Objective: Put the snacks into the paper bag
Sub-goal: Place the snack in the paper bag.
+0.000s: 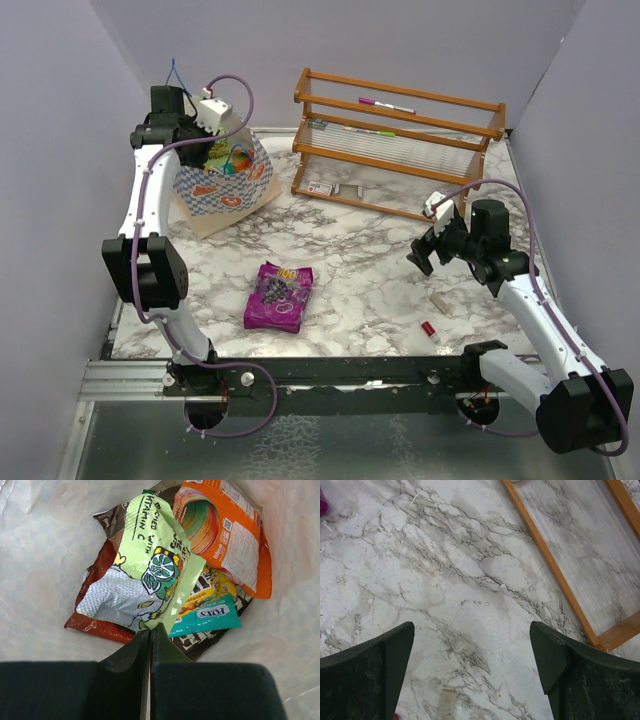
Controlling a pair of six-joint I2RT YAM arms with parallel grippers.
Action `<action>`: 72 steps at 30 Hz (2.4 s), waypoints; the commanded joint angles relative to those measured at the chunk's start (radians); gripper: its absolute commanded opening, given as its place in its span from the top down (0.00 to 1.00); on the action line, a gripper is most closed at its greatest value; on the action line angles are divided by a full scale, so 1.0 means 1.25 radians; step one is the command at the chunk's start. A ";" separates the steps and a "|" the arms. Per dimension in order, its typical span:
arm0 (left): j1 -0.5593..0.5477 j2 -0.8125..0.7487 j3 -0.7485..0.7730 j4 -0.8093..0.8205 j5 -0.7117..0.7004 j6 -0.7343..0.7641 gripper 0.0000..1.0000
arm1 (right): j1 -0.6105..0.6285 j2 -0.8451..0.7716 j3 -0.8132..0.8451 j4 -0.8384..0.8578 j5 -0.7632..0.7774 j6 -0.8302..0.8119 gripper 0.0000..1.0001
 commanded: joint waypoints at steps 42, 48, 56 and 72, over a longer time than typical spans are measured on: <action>0.000 0.049 0.043 -0.084 0.066 0.053 0.74 | -0.004 -0.003 -0.012 0.012 0.001 -0.017 0.00; -0.002 0.031 0.057 -0.072 0.061 0.055 0.63 | -0.004 -0.003 -0.011 0.012 0.001 -0.016 0.00; -0.011 0.013 0.098 -0.058 0.042 0.049 0.37 | -0.004 -0.009 -0.012 0.012 0.001 -0.016 0.00; -0.019 -0.055 0.093 0.049 -0.001 0.000 0.01 | -0.004 -0.009 -0.011 0.013 0.006 -0.014 0.00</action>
